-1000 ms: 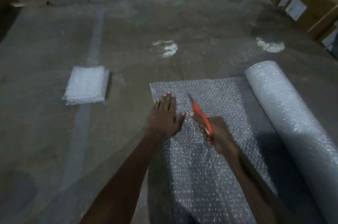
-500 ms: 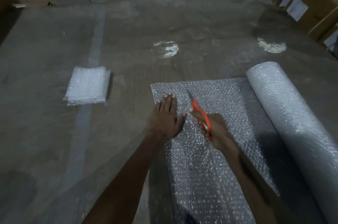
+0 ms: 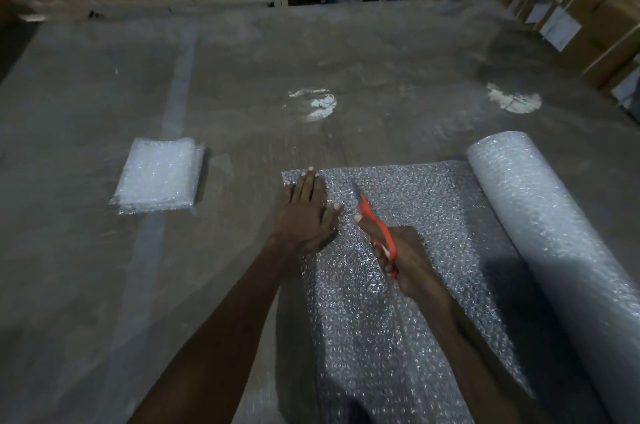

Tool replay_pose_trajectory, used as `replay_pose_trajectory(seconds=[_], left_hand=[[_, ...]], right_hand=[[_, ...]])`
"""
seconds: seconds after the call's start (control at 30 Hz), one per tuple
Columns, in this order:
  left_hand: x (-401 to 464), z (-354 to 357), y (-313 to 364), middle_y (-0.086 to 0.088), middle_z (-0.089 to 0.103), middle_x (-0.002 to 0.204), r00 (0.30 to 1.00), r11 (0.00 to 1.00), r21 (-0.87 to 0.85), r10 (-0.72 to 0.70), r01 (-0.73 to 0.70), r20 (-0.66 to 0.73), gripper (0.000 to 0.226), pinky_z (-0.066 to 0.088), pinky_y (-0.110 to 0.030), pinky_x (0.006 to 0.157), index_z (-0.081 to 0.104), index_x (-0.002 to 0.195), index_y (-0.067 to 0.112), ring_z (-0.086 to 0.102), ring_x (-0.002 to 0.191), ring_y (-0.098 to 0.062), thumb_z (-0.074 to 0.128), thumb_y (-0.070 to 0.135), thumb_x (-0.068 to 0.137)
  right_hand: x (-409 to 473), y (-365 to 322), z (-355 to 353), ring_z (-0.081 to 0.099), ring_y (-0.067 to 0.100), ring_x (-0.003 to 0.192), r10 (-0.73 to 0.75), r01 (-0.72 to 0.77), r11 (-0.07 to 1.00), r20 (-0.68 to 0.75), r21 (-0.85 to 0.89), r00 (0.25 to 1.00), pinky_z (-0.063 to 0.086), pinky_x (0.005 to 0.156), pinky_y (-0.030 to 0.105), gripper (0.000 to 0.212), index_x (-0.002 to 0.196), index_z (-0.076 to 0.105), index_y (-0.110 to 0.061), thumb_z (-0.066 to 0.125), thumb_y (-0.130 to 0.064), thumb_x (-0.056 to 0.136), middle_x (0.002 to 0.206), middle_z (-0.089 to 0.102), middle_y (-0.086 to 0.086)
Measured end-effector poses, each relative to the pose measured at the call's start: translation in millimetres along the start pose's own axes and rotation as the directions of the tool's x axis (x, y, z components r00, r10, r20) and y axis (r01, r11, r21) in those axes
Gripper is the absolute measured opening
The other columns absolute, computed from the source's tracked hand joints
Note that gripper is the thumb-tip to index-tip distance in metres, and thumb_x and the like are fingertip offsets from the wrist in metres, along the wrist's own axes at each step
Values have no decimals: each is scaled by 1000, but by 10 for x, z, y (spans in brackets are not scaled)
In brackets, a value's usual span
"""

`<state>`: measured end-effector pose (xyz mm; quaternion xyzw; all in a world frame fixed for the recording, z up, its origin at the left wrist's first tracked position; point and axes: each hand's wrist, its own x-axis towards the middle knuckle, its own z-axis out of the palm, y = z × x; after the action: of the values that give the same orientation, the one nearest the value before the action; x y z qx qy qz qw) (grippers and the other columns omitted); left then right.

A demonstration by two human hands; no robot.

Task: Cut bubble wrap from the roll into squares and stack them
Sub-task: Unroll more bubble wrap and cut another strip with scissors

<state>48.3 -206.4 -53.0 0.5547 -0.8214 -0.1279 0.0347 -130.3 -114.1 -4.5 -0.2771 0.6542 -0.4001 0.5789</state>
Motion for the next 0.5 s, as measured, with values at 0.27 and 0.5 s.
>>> replay_pose_trajectory(seconds=[0.27,0.5], left_hand=[[36,67,-74,-12,-4,167,1000,1000,8,-5,6,-31,82,-6,-44,124,3,159,9,-6,154,-24,8,61,96],[19,61,-70,-11,-2,167,999,1000,13,1,-1,-53,79,-6,-41,123,5,159,8,-4,154,-23,10,59,99]], right_hand=[[94,1,6,38,10,35,-16,16,1000,16,-11,1000,31,36,19,38,70,64,-4,85,-34,80,50,52,2],[146,-76,72,41,9,33,-2,2,1000,-24,9,1000,31,34,17,38,62,64,-9,84,-35,81,47,54,1]])
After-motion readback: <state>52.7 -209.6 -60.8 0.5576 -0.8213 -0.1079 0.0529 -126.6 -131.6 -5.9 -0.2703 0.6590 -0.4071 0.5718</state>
